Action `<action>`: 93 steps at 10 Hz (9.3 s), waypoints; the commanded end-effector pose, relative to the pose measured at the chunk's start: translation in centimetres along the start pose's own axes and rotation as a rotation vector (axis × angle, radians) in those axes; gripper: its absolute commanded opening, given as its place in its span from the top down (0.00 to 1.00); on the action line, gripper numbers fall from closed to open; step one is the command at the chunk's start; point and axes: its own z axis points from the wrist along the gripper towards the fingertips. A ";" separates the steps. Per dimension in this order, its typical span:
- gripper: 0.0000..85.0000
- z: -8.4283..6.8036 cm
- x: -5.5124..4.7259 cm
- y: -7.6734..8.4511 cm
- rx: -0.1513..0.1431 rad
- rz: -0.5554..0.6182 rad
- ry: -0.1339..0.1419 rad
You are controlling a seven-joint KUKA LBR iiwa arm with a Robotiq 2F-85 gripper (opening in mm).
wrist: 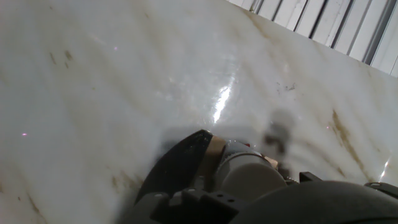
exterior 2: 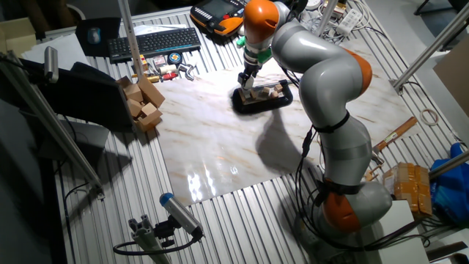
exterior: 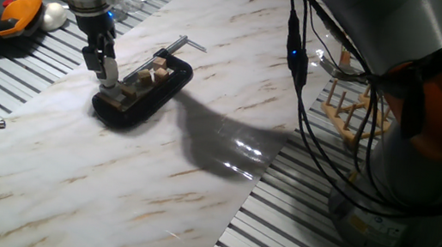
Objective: Install the light bulb by rotating it
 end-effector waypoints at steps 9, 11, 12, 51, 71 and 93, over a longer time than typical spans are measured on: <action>0.20 0.0 0.3 0.0 0.000 0.000 -0.004; 0.20 0.1 0.3 0.0 -0.001 0.000 -0.002; 0.40 0.1 0.3 0.0 -0.001 0.000 -0.002; 1.00 0.1 0.2 0.4 -0.009 0.544 -0.011; 1.00 0.3 0.1 0.3 -0.054 1.304 -0.006; 1.00 0.1 0.0 0.0 -0.020 1.758 -0.005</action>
